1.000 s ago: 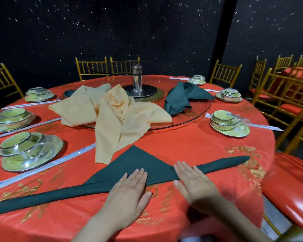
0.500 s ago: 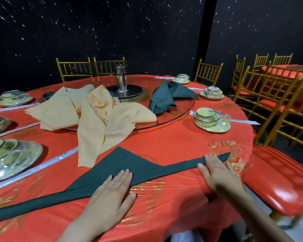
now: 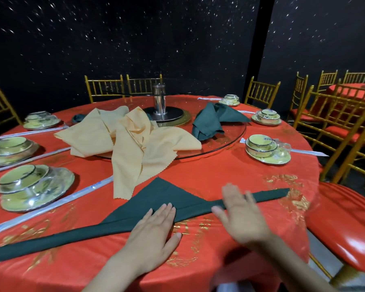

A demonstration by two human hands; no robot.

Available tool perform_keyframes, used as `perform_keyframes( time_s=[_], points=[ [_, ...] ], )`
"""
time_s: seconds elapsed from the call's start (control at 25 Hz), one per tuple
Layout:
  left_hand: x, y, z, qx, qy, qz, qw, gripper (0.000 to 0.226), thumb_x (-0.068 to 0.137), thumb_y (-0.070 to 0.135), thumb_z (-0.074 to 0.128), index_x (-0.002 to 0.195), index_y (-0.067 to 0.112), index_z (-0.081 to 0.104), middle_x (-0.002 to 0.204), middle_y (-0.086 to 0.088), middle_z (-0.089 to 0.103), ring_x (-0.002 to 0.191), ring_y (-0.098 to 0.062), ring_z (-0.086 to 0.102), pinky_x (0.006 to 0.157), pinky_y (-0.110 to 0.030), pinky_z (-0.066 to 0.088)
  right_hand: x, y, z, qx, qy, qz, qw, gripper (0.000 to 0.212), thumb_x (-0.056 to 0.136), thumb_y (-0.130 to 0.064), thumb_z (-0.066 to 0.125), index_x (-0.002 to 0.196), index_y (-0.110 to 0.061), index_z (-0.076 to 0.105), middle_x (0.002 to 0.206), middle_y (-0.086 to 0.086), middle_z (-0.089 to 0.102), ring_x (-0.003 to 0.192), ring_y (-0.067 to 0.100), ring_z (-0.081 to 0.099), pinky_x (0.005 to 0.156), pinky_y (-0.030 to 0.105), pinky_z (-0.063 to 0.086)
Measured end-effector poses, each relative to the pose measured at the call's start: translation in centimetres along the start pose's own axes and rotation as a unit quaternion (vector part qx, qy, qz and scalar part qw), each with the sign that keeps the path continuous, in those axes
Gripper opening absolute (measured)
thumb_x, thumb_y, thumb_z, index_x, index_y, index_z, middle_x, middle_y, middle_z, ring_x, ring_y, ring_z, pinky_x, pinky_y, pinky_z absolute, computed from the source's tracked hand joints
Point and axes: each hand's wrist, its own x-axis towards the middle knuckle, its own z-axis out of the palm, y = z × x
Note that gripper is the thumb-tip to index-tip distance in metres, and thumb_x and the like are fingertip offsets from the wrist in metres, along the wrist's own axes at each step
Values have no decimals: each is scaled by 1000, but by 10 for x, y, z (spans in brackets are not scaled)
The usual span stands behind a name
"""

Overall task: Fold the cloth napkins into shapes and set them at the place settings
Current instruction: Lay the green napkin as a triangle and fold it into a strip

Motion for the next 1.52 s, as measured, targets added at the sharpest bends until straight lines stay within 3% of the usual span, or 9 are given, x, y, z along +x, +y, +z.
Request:
perform_keyframes(
  time_s=[0.2,0.48,0.72,0.88,0.96,1.04,1.16,1.36,1.52],
  points=[
    [-7,-2,0,2,-1,-6,1000,88,75,63,-6,151,19,0,159,5,-5,139,0,-17,114,-28,-14,0,-69,21,76,-23,-189,979,111,67,-66,-33,149,-13,20,156,1,16,143,7,1,112,23,-13],
    [-84,-68,-13,35,-12,-74,997,85,81,70,-11,150,21,-6,154,9,-16,141,-5,-20,114,-28,-15,1,-66,30,42,-56,-179,981,68,100,-40,7,119,-9,65,122,4,64,116,15,58,107,17,7],
    [-132,-130,-15,19,21,-112,993,87,75,76,-16,147,28,-7,153,12,-13,141,-2,-17,113,-21,-14,6,-59,29,59,-66,-194,977,91,67,-55,-15,150,-21,3,149,-15,-5,135,-3,-16,101,8,-24],
    [-139,-145,-24,-21,18,-135,990,93,71,80,-17,147,30,2,153,16,-5,141,4,-8,114,-16,-9,9,-61,19,74,-79,-200,974,81,78,-60,-4,150,-25,6,150,-19,-1,137,-6,-9,109,12,-9],
    [-132,-142,-28,-23,57,-160,985,97,72,83,-8,147,30,22,150,18,14,140,2,16,114,-17,14,10,-60,9,85,-65,-176,979,57,95,-55,21,148,-32,18,149,-24,17,141,0,13,109,14,12],
    [-124,-137,-28,20,136,-155,978,69,81,73,22,130,35,53,136,15,50,115,-4,57,88,-25,51,11,-57,3,74,-21,-155,985,38,97,-48,35,134,-39,38,139,-26,42,129,2,41,97,20,33],
    [-113,-137,-28,55,165,-157,972,26,84,48,44,97,36,63,93,17,68,79,-12,69,54,-26,52,19,-56,6,103,-5,-160,982,20,96,-41,43,109,-36,58,116,-23,60,112,4,54,86,27,44],
    [-86,-145,-43,58,128,-227,964,20,93,35,47,107,31,61,106,8,55,110,-18,52,82,-35,44,52,-59,7,164,-28,-154,974,10,94,-29,52,90,-30,62,92,-13,58,95,14,54,84,33,42],
    [-60,-118,-38,75,158,-192,966,35,84,23,42,112,32,62,108,7,58,106,-21,55,85,-37,48,60,-62,10,179,-28,-151,972,13,91,-30,57,81,-33,50,84,-12,55,87,12,50,77,30,40]
  ],
)
